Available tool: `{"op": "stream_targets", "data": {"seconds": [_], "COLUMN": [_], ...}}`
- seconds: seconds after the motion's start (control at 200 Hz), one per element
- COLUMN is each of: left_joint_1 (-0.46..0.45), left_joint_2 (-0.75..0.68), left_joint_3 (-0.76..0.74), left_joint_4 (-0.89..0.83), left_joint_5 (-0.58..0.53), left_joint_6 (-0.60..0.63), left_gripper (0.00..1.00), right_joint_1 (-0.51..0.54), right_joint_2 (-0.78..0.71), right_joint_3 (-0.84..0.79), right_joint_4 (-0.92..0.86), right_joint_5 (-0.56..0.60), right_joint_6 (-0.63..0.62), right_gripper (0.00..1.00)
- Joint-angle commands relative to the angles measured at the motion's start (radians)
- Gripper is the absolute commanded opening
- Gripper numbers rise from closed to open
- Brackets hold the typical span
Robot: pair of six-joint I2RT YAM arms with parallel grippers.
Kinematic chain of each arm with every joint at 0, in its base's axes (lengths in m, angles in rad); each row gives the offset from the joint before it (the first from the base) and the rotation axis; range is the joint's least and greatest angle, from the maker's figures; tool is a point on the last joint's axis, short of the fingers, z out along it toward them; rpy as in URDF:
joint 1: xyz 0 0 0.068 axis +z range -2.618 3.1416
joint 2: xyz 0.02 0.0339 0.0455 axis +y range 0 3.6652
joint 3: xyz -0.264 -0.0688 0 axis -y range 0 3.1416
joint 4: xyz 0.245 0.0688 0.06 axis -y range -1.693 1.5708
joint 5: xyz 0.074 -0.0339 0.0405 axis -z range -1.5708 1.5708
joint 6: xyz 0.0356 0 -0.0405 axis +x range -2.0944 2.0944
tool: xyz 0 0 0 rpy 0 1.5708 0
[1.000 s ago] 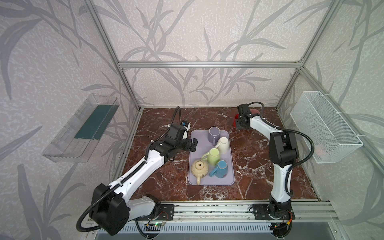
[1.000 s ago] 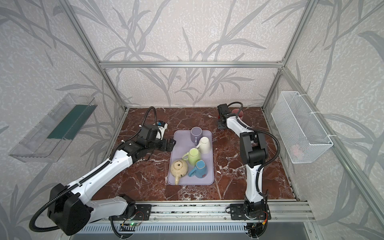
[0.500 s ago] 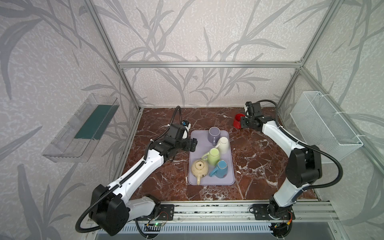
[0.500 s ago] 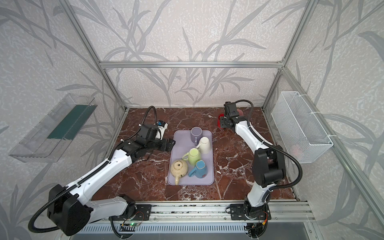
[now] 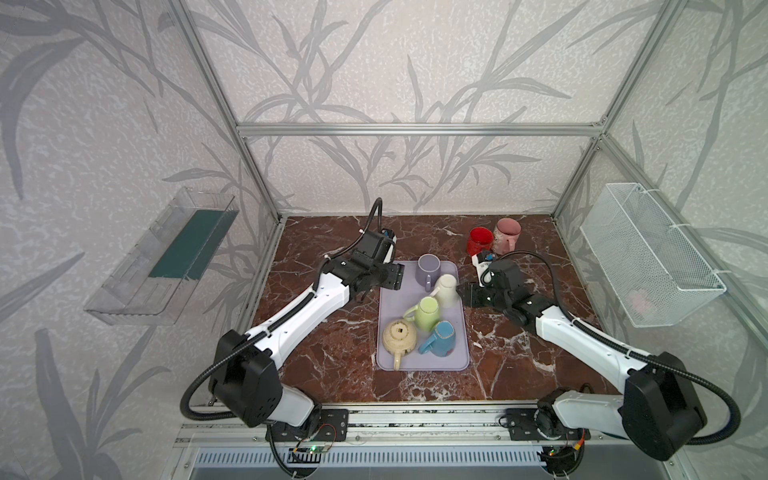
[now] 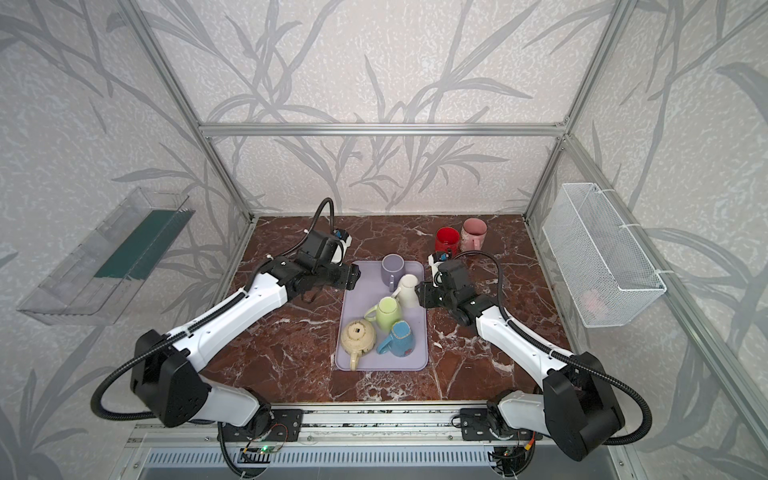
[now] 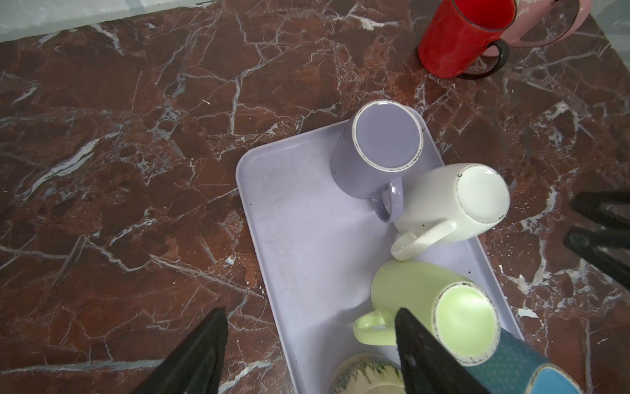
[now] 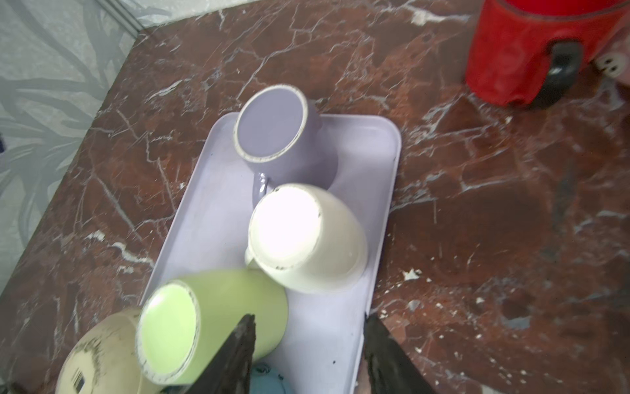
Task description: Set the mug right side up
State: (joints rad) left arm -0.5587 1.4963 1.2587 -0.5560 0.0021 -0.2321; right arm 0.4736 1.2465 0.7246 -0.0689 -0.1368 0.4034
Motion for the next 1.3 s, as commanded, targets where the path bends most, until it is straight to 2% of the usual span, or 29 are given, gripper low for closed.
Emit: {"op": "stream_targets", "data": {"seconds": [0.0, 0.105, 0.215, 0.39, 0.57, 0.905, 1.295], "left_joint_1": [-0.016, -0.028, -0.043, -0.066, -0.089, -0.092, -0.092], "left_joint_2": [0.036, 0.089, 0.172, 0.274, 0.373, 0.483, 0.528], "left_joint_3": [0.031, 0.045, 0.092, 0.17, 0.239, 0.34, 0.326], "left_joint_4": [-0.02, 0.012, 0.02, 0.035, 0.046, 0.013, 0.027], "left_joint_5": [-0.036, -0.028, -0.022, -0.029, -0.031, -0.017, -0.028], "left_joint_6": [-0.034, -0.055, -0.07, -0.089, -0.099, -0.128, -0.125], "left_gripper": [0.69, 0.6, 0.58, 0.66, 0.74, 0.76, 0.78], "right_joint_1": [0.003, 0.003, 0.003, 0.003, 0.002, 0.003, 0.002], "right_joint_2": [-0.071, -0.096, -0.124, -0.138, -0.154, -0.121, -0.102], "right_joint_3": [-0.058, -0.09, -0.116, -0.133, -0.158, -0.162, -0.156], "right_joint_4": [0.097, 0.071, 0.075, 0.071, 0.089, 0.106, 0.112], "right_joint_5": [0.011, 0.063, 0.113, 0.207, 0.252, 0.246, 0.239], "right_joint_6": [0.054, 0.052, 0.077, 0.084, 0.109, 0.123, 0.115], "right_gripper": [0.52, 0.52, 0.52, 0.52, 0.52, 0.52, 0.52]}}
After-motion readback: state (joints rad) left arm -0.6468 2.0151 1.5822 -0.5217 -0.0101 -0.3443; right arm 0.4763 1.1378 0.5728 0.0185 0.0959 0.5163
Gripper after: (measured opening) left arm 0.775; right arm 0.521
